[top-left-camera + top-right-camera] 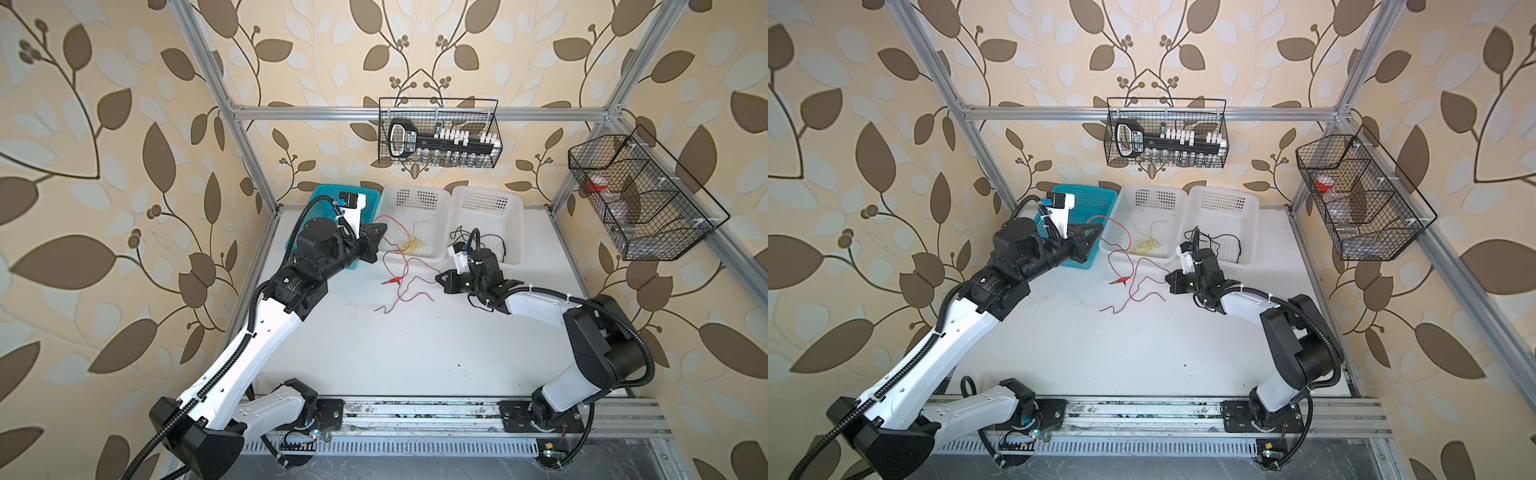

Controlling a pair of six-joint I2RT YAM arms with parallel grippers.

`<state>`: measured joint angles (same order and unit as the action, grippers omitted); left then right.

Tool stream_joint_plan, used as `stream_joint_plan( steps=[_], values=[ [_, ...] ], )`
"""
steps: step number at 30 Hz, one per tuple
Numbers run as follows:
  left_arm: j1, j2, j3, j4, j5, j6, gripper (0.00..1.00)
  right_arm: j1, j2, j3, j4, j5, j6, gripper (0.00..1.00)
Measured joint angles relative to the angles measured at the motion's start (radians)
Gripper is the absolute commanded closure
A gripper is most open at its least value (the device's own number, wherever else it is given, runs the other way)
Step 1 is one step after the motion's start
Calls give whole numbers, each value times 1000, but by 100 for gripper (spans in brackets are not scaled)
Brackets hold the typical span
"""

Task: Untangle the cables
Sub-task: 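Carry the red wire end into the teal basket with the left gripper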

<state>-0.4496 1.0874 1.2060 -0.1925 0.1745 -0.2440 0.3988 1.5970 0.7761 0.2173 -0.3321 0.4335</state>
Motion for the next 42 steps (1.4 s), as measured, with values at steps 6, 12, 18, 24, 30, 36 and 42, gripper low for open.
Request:
stream_joint_plan(
  steps=[6, 12, 18, 24, 30, 36, 42],
  values=[
    [6, 8, 63, -39, -166, 61, 100, -7, -123, -72, -57, 60, -21, 100],
    [58, 87, 127, -47, -282, 115, 100, -6, -271, -103, -117, 132, -47, 100],
    [164, 219, 150, -42, -328, 142, 100, 32, -395, -114, -153, 174, -69, 100],
    [306, 379, 197, -42, -331, 122, 100, 69, -486, -114, -185, 188, -87, 100],
    [380, 529, 241, -53, -328, 75, 100, 90, -515, -114, -200, 195, -95, 100],
    [388, 643, 256, -87, -304, 28, 96, 99, -509, -114, -216, 195, -97, 100],
    [388, 687, 240, -92, -280, -8, 67, 117, -490, -114, -219, 202, -98, 100]
  ],
)
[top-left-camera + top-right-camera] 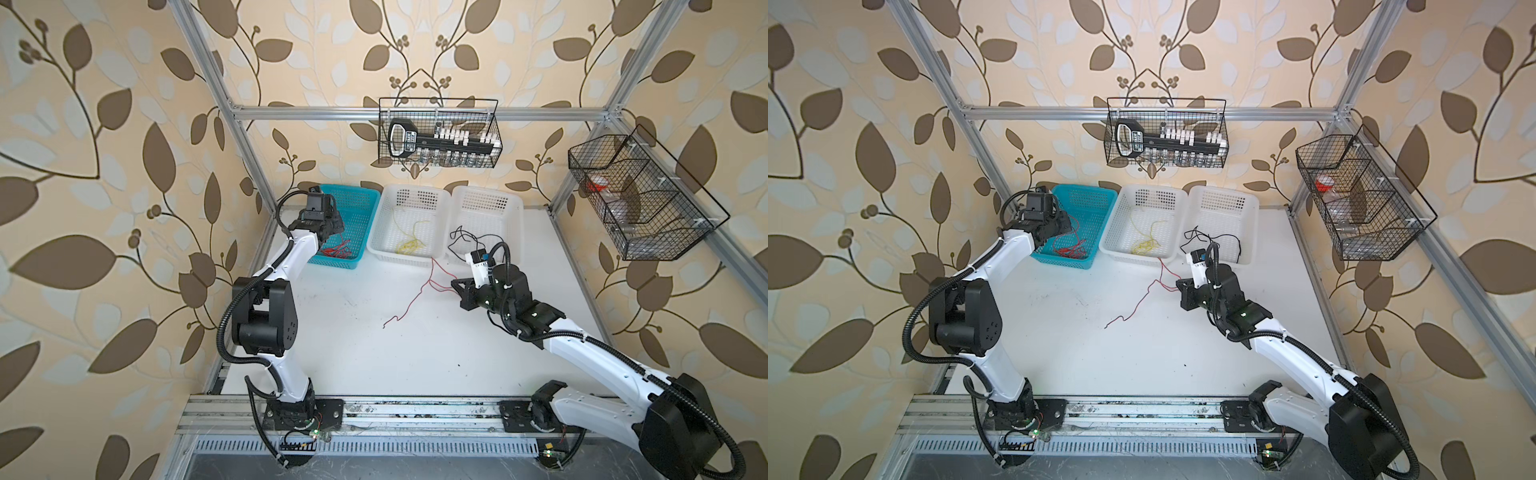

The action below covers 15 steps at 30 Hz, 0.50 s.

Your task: Untangle the cables

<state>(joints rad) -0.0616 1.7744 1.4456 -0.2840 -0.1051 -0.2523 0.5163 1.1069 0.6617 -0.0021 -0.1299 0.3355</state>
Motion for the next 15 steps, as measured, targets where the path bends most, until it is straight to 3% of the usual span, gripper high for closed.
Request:
stream_joint_plan(
  steps=[6, 10, 15],
  values=[
    [0, 2, -33, 2, 20, -24, 42, 13, 2, 0, -2, 14, 0, 100],
    [0, 2, -47, 3, 33, -35, 1, 16, 7, 0, -2, 21, 0, 100],
    [0, 2, -60, 2, 46, -57, 1, 21, 23, 8, -2, 22, 0, 100]
  ],
)
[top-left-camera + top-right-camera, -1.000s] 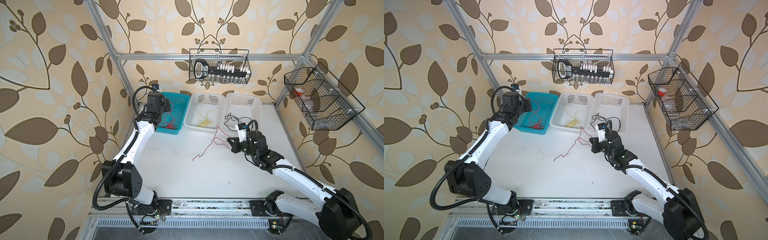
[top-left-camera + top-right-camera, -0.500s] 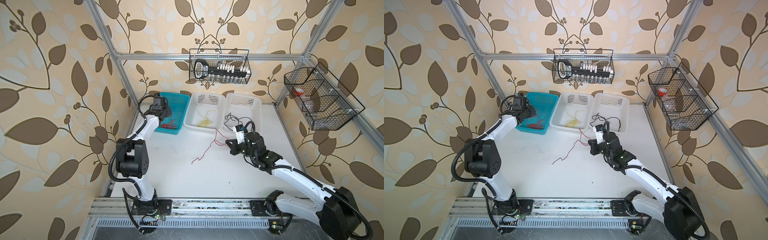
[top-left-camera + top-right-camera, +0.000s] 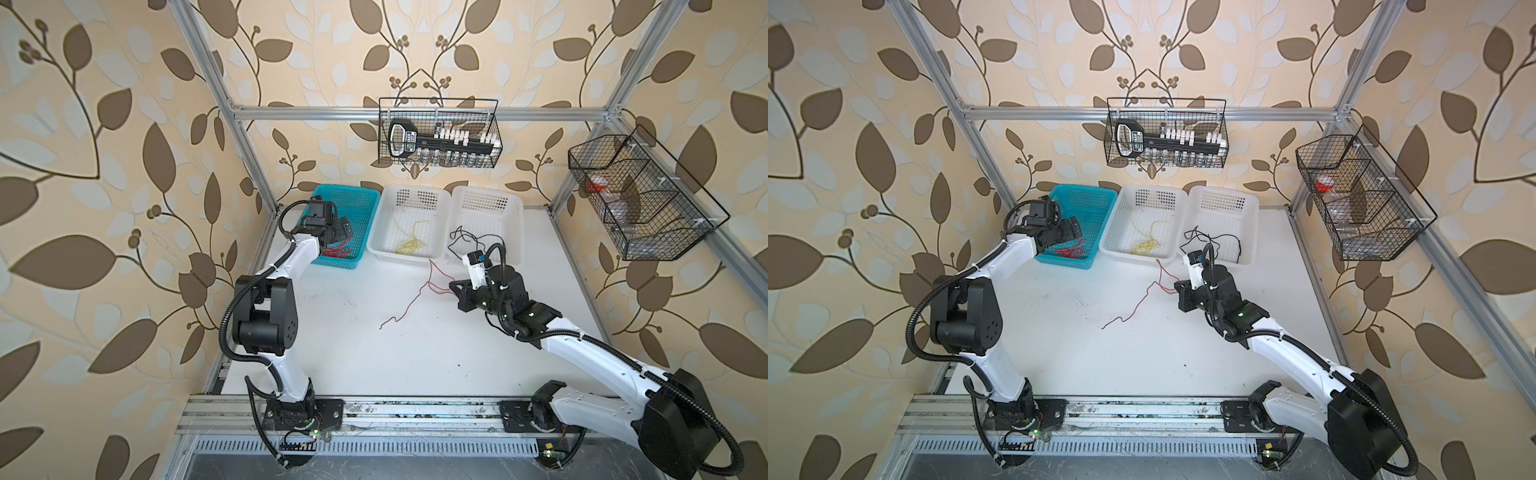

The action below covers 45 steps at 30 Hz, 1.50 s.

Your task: Untangle the cables

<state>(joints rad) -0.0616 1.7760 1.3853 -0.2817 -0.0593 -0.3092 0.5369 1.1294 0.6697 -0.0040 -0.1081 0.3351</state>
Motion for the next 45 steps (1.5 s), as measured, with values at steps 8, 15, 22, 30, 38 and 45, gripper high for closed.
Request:
stream_joint_plan(
  steps=[8, 15, 22, 30, 38, 45],
  values=[
    [0, -63, -102, 31, 93, -37, 1, 6, 13, 12, 6, -2, -3, 100],
    [-27, -235, -335, 231, 322, -98, 1, 8, 17, 40, 11, -32, -16, 100],
    [-159, -364, -425, 328, 453, -73, 1, 11, 42, 102, -10, -42, -22, 100],
    [-318, -457, -444, 340, 549, 83, 9, 11, 117, 205, -84, -95, -31, 100],
    [-333, -457, -499, 356, 637, 196, 15, 7, 132, 251, -143, -180, -40, 100],
    [-386, -447, -503, 352, 684, 295, 26, -26, 136, 266, -151, -288, -37, 100]
  ],
)
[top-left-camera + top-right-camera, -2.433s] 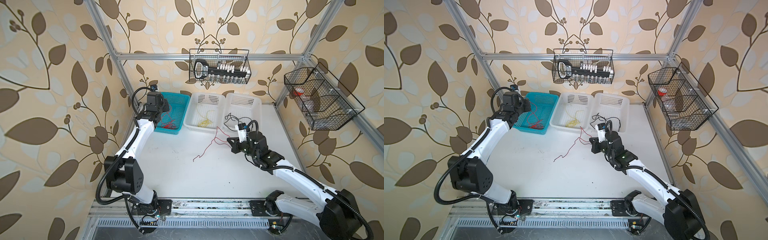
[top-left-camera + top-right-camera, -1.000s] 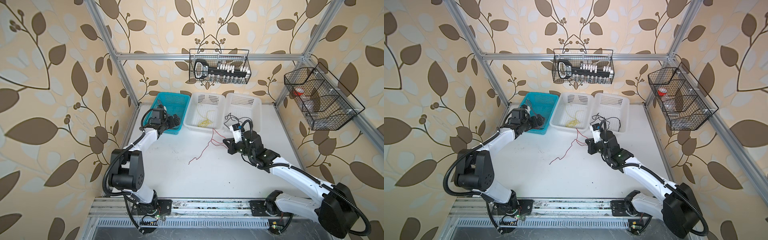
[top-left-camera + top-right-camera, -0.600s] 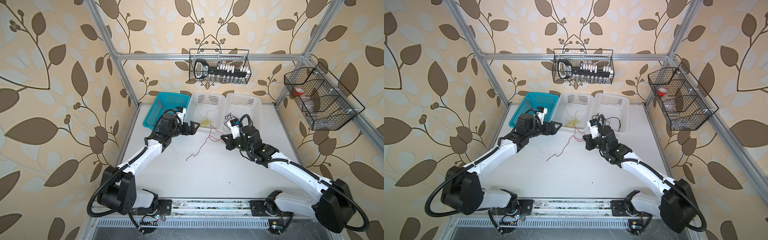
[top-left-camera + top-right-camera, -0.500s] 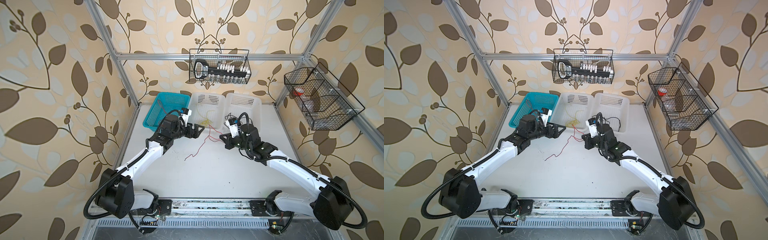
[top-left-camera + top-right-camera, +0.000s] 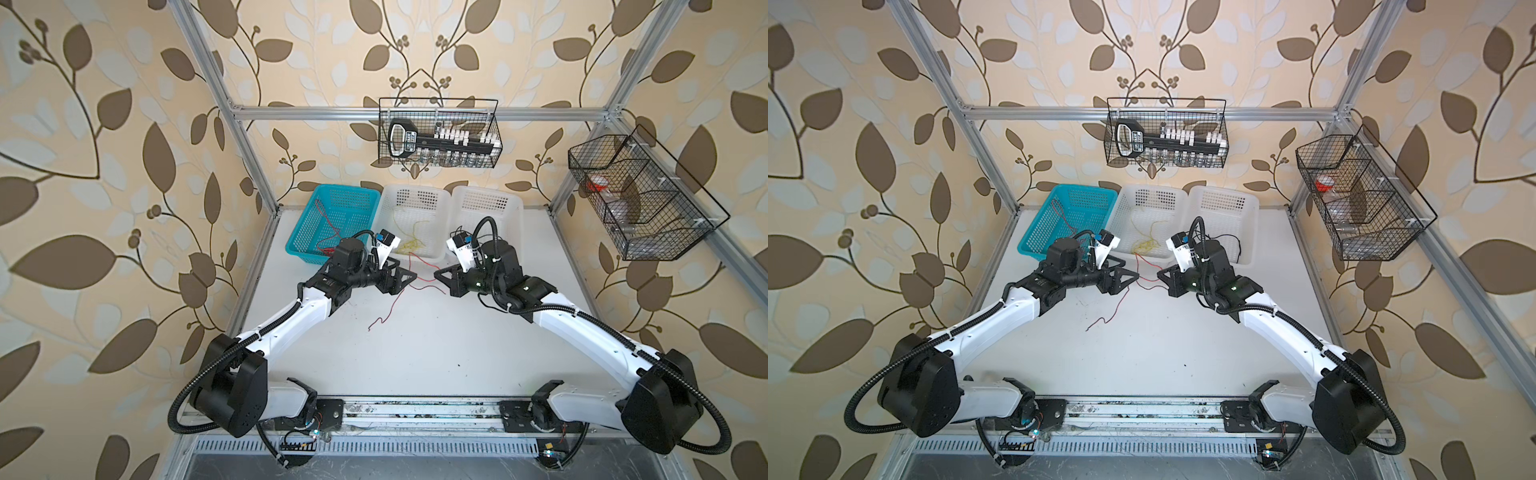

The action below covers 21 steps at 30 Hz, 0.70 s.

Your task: Untangle the cables

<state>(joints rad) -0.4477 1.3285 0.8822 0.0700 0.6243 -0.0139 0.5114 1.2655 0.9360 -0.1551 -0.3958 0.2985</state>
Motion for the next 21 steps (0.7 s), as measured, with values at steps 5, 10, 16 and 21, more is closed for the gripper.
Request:
stream_joint_plan(
  steps=[5, 10, 16, 21],
  values=[
    [-39, 45, 1, -19, -4, 45, 45, -1, 0, 1, 0, -35, 8, 100],
    [-58, 83, 1, -41, -13, 68, 72, -1, 0, 3, 0, -46, 15, 100],
    [-64, 88, 5, -44, -37, 70, 100, 2, 8, 10, 1, -42, 16, 100],
    [-64, 88, 6, -43, -61, 68, 100, 13, 14, 16, 1, -27, 18, 99]
  ],
)
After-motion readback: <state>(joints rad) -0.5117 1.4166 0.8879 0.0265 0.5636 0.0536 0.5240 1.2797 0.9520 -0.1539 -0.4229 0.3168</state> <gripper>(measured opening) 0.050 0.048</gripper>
